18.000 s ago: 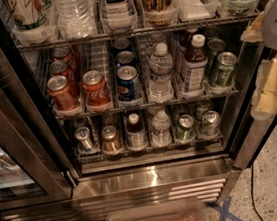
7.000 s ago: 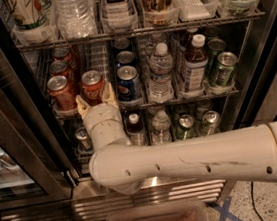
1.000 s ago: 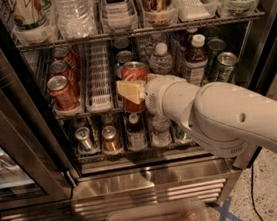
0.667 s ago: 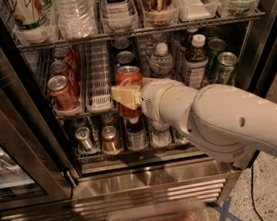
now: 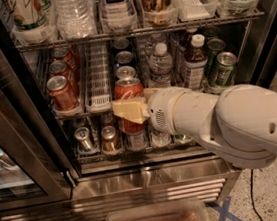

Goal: Pick coke can from middle shelf of fridge

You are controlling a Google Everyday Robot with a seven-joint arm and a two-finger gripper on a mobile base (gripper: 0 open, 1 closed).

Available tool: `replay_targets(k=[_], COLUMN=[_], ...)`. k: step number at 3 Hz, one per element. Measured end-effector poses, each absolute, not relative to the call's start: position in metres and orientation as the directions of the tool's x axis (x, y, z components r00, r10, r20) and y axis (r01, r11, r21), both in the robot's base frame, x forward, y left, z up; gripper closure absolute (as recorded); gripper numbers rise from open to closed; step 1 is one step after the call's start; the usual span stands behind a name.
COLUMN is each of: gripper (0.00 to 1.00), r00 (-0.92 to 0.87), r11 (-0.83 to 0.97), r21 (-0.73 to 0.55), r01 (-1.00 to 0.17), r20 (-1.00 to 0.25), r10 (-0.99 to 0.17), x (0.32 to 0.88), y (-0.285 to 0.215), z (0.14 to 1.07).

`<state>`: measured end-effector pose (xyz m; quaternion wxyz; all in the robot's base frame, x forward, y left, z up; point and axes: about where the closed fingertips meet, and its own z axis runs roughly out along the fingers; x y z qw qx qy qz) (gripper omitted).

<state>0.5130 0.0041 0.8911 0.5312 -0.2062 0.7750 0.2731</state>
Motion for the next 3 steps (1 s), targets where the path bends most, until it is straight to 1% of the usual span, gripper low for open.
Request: replay_targets(k=[1, 2, 3], gripper=[1.0, 1.0, 1.0], r00=[-0.353, -0.355, -0.361], r11=[0.684, 0.594, 0.566], r21=[0.264, 0.298, 0.294], r01=[-0.68, -0.747, -0.77], r20=[-0.935, -0.935, -0.932], r10=[0.009, 0.022, -0.006], x=[0.497, 0.485, 0.481], y=[-0.003, -0.006, -0.004], z=[0.9, 0.904, 0.906])
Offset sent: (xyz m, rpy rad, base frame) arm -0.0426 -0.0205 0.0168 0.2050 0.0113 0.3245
